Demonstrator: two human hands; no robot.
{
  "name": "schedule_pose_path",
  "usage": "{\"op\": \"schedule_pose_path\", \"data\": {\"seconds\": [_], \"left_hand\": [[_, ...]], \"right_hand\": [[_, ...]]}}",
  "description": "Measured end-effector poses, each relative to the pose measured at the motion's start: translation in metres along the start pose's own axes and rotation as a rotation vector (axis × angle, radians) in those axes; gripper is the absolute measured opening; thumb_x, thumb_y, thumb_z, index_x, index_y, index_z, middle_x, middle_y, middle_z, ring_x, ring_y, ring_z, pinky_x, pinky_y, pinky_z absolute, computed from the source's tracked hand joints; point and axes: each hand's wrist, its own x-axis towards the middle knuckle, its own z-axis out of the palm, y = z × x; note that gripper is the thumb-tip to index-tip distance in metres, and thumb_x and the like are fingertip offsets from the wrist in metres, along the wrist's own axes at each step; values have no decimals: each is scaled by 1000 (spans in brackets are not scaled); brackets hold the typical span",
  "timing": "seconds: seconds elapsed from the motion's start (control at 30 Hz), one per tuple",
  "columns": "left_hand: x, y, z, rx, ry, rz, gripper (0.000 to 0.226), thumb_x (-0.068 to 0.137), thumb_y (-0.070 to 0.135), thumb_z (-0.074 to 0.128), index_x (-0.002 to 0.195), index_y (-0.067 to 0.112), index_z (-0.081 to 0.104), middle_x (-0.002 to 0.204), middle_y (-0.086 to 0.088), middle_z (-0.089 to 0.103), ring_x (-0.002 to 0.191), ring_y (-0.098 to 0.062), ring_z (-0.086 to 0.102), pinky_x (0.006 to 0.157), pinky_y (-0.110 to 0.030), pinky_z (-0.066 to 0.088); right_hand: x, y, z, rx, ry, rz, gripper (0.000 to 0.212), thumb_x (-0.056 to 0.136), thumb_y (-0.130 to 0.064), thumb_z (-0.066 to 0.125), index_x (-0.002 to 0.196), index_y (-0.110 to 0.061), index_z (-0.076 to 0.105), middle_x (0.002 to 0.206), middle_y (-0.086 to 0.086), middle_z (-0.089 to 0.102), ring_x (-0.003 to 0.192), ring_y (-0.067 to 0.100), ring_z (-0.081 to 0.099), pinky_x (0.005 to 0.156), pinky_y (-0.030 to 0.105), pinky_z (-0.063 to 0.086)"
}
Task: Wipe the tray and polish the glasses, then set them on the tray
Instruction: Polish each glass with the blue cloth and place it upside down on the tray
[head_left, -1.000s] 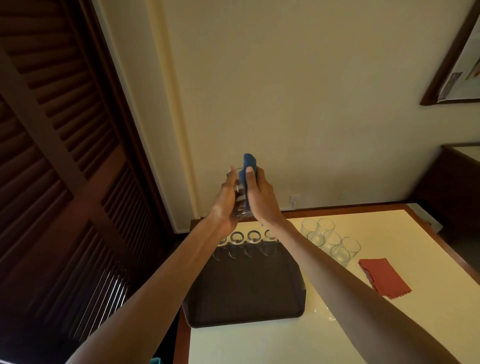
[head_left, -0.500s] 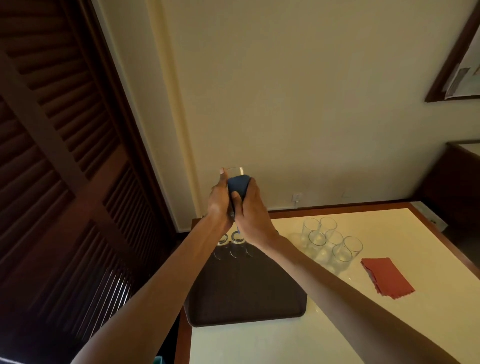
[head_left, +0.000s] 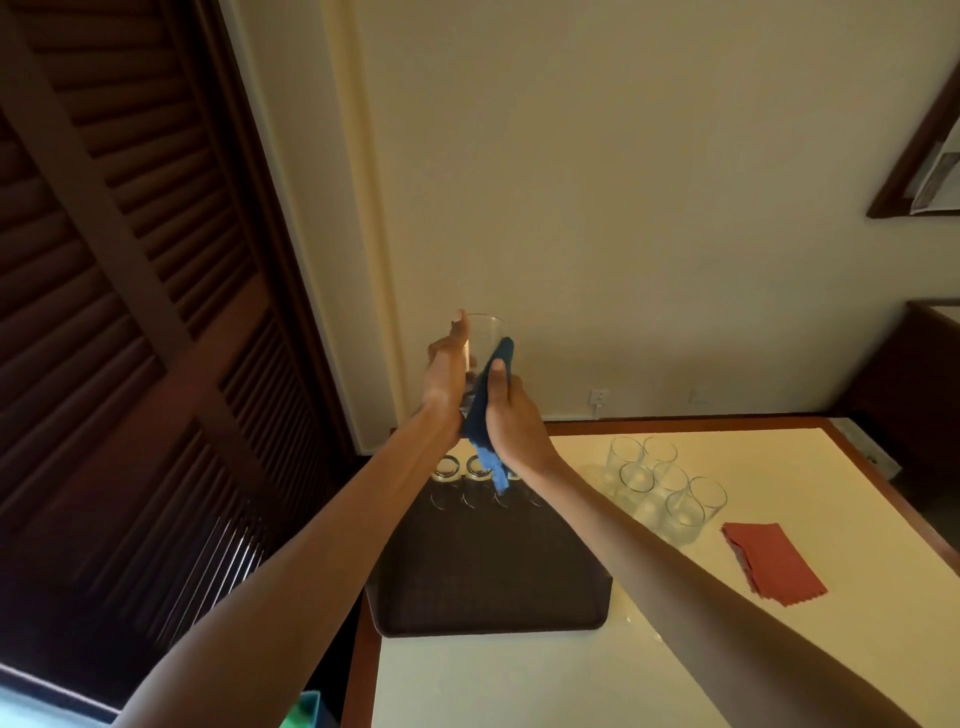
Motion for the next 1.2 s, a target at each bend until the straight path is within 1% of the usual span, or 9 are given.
{"op": "schedule_pose_path", "data": {"seconds": [0.2,0.4,0.47,0.57,0.63,0.73,0.8,1.03,1.2], "left_hand": [[-16,-8,1,-69,-91,14,62,103,66,41,123,16,72,110,-13,78,104,-28,75,95,-46,60],[-27,-12,10,-37,-27,-25,52,111,50,34,109,18,75,102,-10,77,95,-28,73,96,-45,58],[-28,-9,11,-38,-1,-35,60,107,62,34,105,18,74,98,-8,76,96,-26,71,98,-44,56],[-9,-14,10,-14,47,-44,103,63,104,46,120,23,73,125,-11,68,115,-27,66,103,-49,53],[-11,-9,8,33,65,-43,113,59,103,49,141,26,60,140,-15,59,124,-33,61,101,-50,54],[-28,4,5,46,44,6,61,97,73,45,130,21,49,113,-7,63,96,-19,65,72,-33,54],[-26,1,4,43,33,7,52,104,65,39,124,19,50,104,-6,65,85,-18,65,74,-37,57],[-30,-6,12,30,-32,34,65,103,69,29,135,23,63,119,-8,74,110,-26,71,99,-49,58],[3,-17,11,86,15,63,115,54,106,43,136,27,61,133,-8,64,115,-26,67,100,-51,56]], "right_hand": [[10,-18,-4,-172,184,-321,41,106,-43,37,131,-11,38,107,8,61,82,18,67,64,22,55],[35,-27,-25,44,148,6,62,105,-56,22,95,-8,61,75,3,66,63,14,65,59,30,53],[29,-25,-20,137,111,90,67,107,-53,18,74,-11,58,58,0,62,51,9,61,53,26,48],[18,-13,-11,162,69,161,66,107,-52,18,84,-14,67,77,6,71,74,18,70,71,33,56],[7,-8,-5,144,43,120,66,108,-51,17,90,-10,66,83,10,71,77,22,70,75,36,57],[-6,-1,4,12,67,14,52,108,-47,23,108,-6,54,82,5,63,70,15,64,58,21,48],[-6,-5,5,-27,120,-100,36,108,-40,32,118,-8,46,88,4,61,71,12,63,53,15,46],[25,-26,-15,11,226,-67,58,106,-52,26,107,-4,58,80,5,66,69,18,65,58,25,48],[26,-27,-13,138,120,140,65,108,-51,17,94,-10,65,81,7,68,73,18,67,60,24,49]]}}
